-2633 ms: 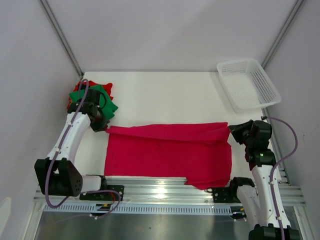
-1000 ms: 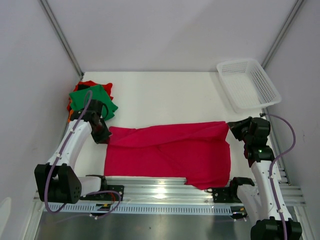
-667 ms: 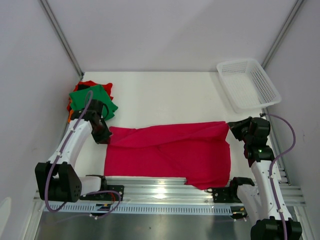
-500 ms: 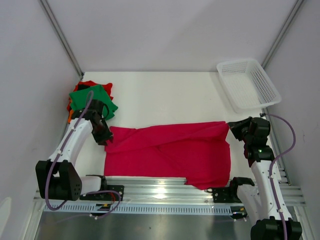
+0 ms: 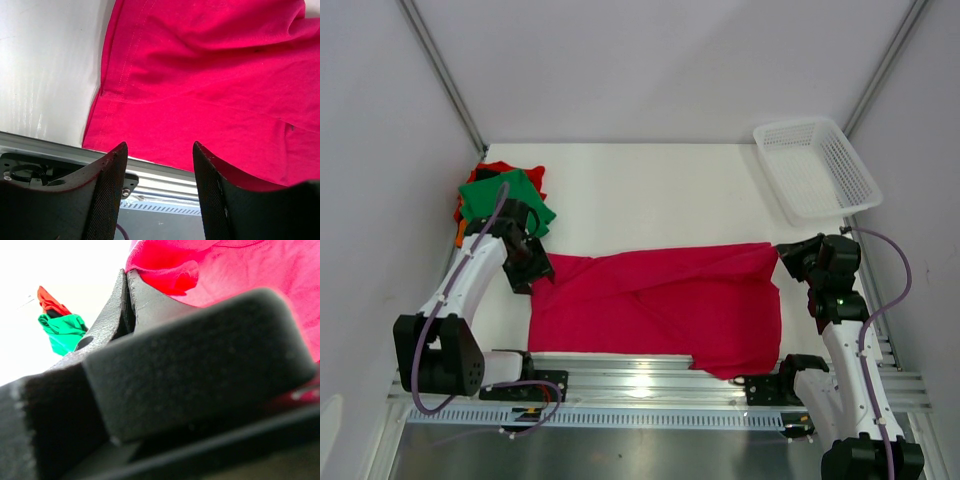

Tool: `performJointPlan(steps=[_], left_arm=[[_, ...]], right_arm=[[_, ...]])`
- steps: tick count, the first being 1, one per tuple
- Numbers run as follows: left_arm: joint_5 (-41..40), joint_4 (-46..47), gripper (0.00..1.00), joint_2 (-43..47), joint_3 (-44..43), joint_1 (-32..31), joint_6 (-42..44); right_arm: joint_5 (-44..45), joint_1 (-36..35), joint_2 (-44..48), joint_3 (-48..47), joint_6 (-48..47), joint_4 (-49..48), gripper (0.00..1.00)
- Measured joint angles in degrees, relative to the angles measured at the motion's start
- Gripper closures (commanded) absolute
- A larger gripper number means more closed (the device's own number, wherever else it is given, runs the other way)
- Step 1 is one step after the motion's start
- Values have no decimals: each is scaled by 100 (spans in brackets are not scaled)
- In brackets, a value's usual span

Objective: Fold and stack the t-shirts
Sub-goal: Fold the flattened tshirt in 1/3 of the way

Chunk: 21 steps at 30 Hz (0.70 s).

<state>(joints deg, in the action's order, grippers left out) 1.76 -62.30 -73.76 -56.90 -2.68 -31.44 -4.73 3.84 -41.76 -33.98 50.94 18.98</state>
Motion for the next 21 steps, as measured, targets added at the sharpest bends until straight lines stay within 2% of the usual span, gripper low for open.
performJointPlan(steps=[12, 21], left_arm=[[44, 22, 43, -31, -17, 0, -2], [66, 48, 43, -138, -109, 0, -2]], right_arm=[[72, -2, 48, -2, -85, 146, 100], [404, 0, 789, -2, -116, 879, 100]])
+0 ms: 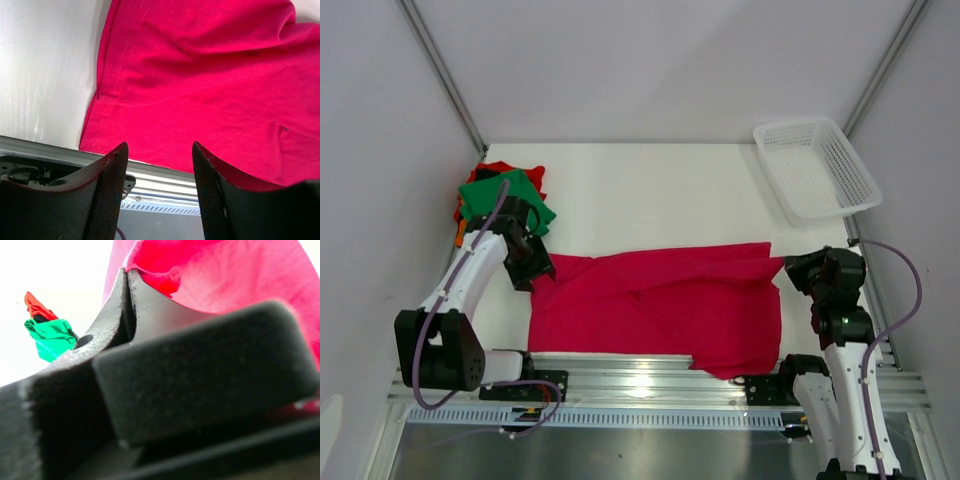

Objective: Fold and stack the t-shirts
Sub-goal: Fold the flattened tshirt in 1/3 of the way

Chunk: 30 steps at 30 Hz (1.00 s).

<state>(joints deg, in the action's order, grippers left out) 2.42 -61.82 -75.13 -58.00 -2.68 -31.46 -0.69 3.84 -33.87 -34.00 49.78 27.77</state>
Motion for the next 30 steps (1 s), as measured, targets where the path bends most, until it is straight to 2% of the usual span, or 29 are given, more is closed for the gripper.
performJointPlan(steps=[12, 21, 23, 24, 30], left_arm=[[48, -7, 43, -247, -195, 0, 7], [81, -26, 43, -433, -431, 0, 52], [83, -28, 43, -461, -487, 0, 55], [81, -31, 43, -474, -516, 0, 57], [83, -31, 43, -518, -560, 0, 66]], right_arm=[[94, 0, 1375, 352, 85, 1325, 100], [153, -2, 1510, 564, 256, 1665, 100], [175, -2, 1495, 568, 339, 1663, 25], [197, -2, 1471, 568, 369, 1659, 2], [245, -2, 1163, 568, 372, 1609, 1]])
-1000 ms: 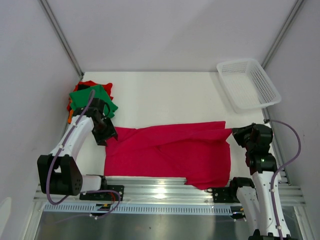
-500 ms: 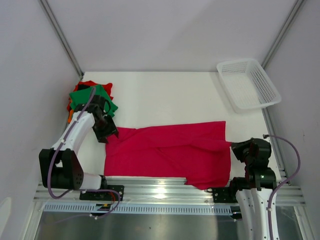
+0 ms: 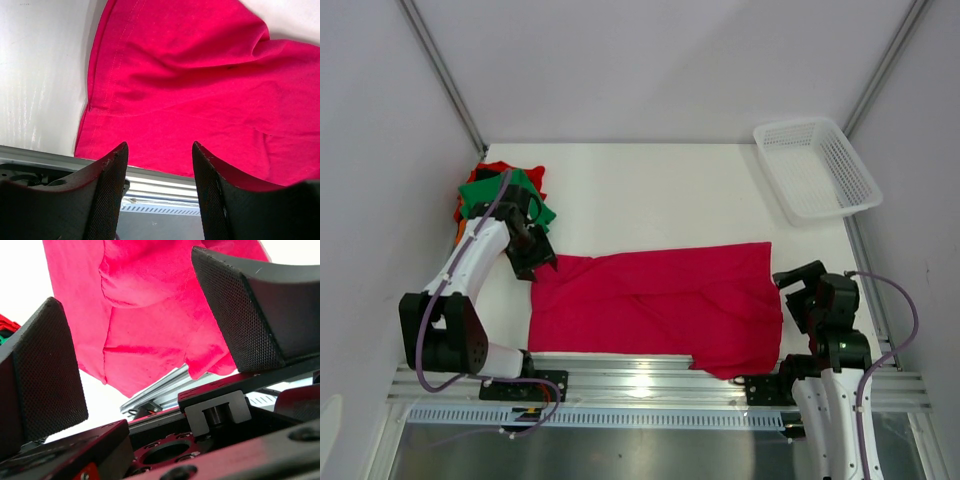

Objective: Fold and stack the t-shirts
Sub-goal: Fold the flattened tshirt in 1/3 of the way

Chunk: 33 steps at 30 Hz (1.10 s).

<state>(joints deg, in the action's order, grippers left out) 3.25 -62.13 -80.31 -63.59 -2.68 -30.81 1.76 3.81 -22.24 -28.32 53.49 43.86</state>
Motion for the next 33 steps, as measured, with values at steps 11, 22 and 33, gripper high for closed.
performJointPlan(steps=[11, 22, 33], left_arm=[[22, 7, 43, -7, 0, 0, 2], [326, 647, 43, -116, 7, 0, -26], [785, 922, 43, -664, -66, 0, -120]], right_arm=[[35, 0, 0, -2, -63, -396, 1], [-205, 0, -227, 422, -269, -2031, 1], [-831, -304, -2437, 693, -227, -4492, 1]])
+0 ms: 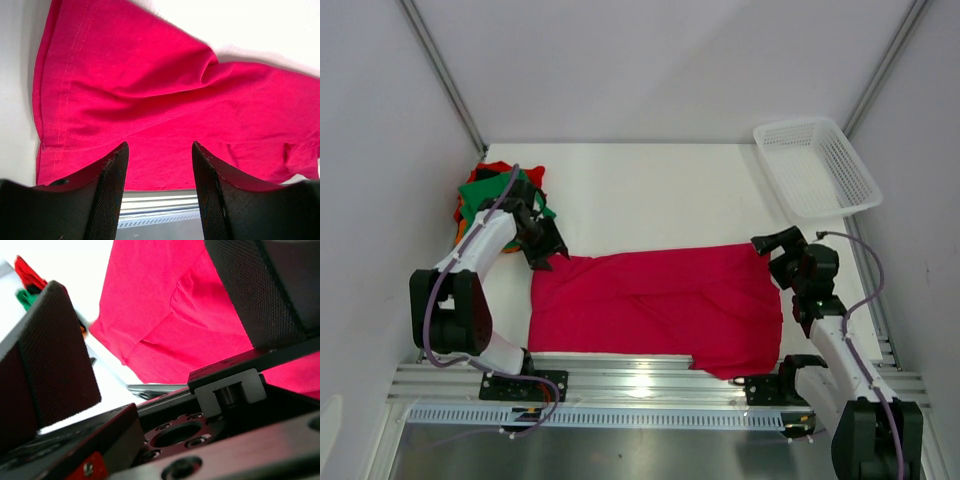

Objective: Fold and stack the t-shirts
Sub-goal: Fold the flattened tshirt in 1/3 of the way

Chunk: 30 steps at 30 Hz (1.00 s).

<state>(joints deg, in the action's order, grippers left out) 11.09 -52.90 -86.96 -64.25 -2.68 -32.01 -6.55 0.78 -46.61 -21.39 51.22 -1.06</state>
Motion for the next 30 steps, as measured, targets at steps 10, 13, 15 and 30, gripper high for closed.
performJointPlan(steps=[10, 13, 15, 30], left_arm=[[326, 31, 43, 2, 4, 0, 4], [658, 105, 43, 44, -2, 0, 17], [909, 151, 43, 103, -44, 0, 44], [2522, 1268, 40, 1600, -365, -4, -101]], right_arm=[[-63, -442, -1580, 4, 26, -1403, 0], [-59, -498, -2127, -50, 68, -1572, 1], [-28, -522, -2496, -153, 120, -1552, 1], [697, -557, -4050, -2225, 101, 7, 0]])
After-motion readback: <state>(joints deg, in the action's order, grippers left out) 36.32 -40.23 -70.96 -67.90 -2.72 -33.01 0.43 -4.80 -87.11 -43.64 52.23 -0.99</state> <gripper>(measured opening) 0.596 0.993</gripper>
